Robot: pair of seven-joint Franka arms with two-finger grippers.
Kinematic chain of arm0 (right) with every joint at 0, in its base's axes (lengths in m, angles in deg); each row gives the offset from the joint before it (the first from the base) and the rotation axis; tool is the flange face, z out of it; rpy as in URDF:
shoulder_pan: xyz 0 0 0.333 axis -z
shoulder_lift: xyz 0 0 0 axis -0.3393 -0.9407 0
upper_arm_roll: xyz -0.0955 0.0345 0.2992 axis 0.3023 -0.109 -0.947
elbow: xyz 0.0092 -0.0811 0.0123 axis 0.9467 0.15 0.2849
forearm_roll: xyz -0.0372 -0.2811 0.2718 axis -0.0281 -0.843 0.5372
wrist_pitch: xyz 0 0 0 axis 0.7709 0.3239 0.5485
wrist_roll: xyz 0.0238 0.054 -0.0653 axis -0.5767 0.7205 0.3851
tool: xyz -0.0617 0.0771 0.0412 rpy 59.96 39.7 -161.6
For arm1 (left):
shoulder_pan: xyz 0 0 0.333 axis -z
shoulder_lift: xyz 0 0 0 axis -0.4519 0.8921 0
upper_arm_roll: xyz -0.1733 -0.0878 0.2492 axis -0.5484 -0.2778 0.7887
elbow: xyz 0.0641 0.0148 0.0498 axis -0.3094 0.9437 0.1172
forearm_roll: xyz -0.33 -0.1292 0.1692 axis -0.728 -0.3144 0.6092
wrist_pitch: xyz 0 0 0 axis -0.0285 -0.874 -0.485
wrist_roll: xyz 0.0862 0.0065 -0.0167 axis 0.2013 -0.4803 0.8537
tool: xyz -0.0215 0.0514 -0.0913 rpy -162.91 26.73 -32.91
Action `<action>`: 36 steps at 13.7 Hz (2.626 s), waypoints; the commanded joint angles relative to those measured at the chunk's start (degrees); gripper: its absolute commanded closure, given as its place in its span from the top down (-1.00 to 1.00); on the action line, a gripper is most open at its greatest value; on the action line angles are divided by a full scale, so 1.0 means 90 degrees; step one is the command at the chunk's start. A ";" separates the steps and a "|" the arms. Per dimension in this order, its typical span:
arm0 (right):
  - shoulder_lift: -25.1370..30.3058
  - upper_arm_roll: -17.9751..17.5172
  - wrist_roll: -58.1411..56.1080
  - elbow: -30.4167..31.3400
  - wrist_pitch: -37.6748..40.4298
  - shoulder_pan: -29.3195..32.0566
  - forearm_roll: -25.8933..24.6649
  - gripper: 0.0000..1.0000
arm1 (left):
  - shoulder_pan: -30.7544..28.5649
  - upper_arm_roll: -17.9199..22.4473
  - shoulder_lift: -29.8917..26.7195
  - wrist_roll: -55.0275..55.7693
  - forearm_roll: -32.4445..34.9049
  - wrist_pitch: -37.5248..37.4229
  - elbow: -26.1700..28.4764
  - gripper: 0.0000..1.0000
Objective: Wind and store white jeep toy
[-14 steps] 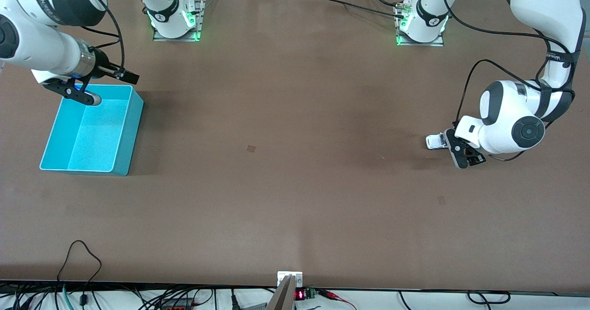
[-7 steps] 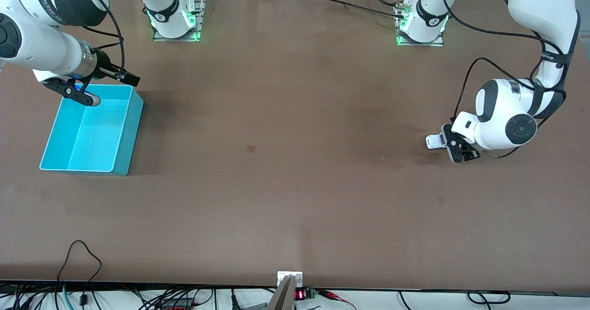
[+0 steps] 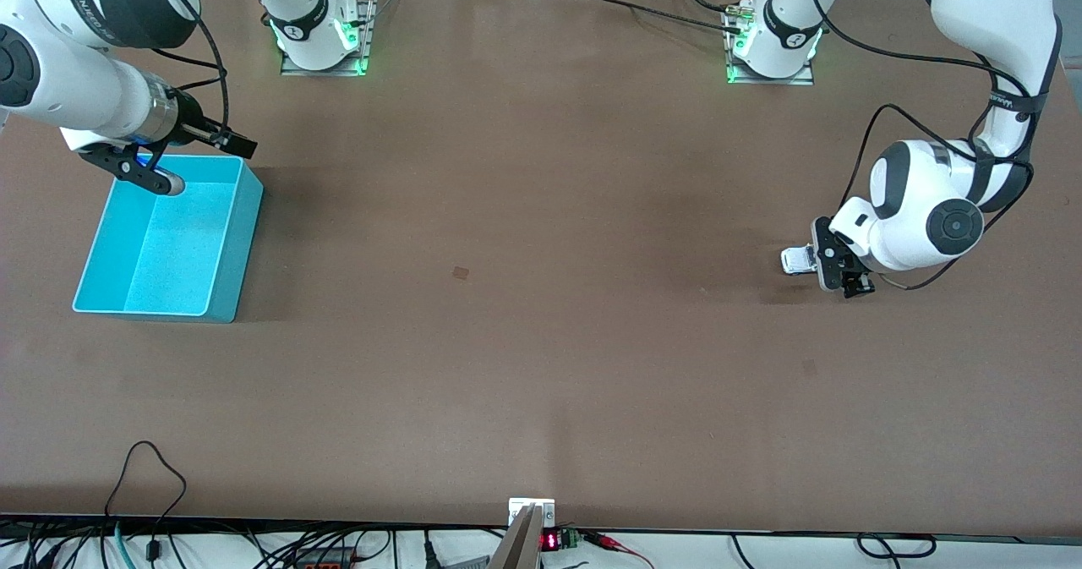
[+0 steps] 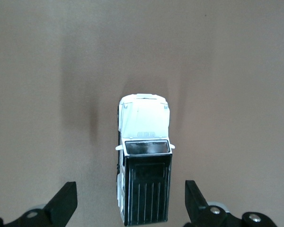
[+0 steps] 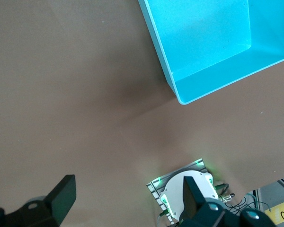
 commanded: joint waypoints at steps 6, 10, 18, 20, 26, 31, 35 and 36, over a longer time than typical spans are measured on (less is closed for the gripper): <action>0.0076 0.0005 0.0000 0.0059 -0.0008 0.0016 0.0074 1.00 | -0.0218 -0.0090 -0.0366 -0.0193 0.0100 0.0871 0.0825 1.00; 0.0066 0.0005 0.0000 0.0059 0.0021 0.0016 0.0074 1.00 | -0.0248 -0.0120 -0.0366 -0.0330 0.0100 0.0961 0.0865 1.00; 0.0056 0.0005 0.0000 0.0050 0.0031 0.0016 0.0074 1.00 | -0.0375 -0.0129 -0.0346 -0.0379 0.0100 0.1058 0.0992 1.00; 0.0056 0.0005 0.0000 0.0050 0.0031 0.0026 0.0074 1.00 | -0.0365 -0.0129 -0.0317 -0.0379 0.0100 0.1068 0.0992 1.00; 0.0056 0.0005 -0.0010 0.0050 0.0031 0.0026 0.0074 1.00 | -0.0365 -0.0276 -0.0278 -0.0379 0.0100 0.1233 0.1041 1.00; 0.0056 0.0005 -0.0010 0.0050 0.0031 0.0026 0.0074 1.00 | -0.0404 -0.0266 -0.0219 -0.0379 0.0100 0.1254 0.1051 1.00; 0.0056 0.0005 -0.0019 0.0050 0.0031 0.0035 0.0074 1.00 | -0.0424 -0.0266 -0.0190 -0.0379 0.0100 0.1254 0.1051 0.94; 0.0056 0.0015 -0.0029 0.0050 0.0031 0.0035 0.0074 1.00 | -0.0424 -0.0276 -0.0190 -0.0379 0.0100 0.1254 0.1051 0.90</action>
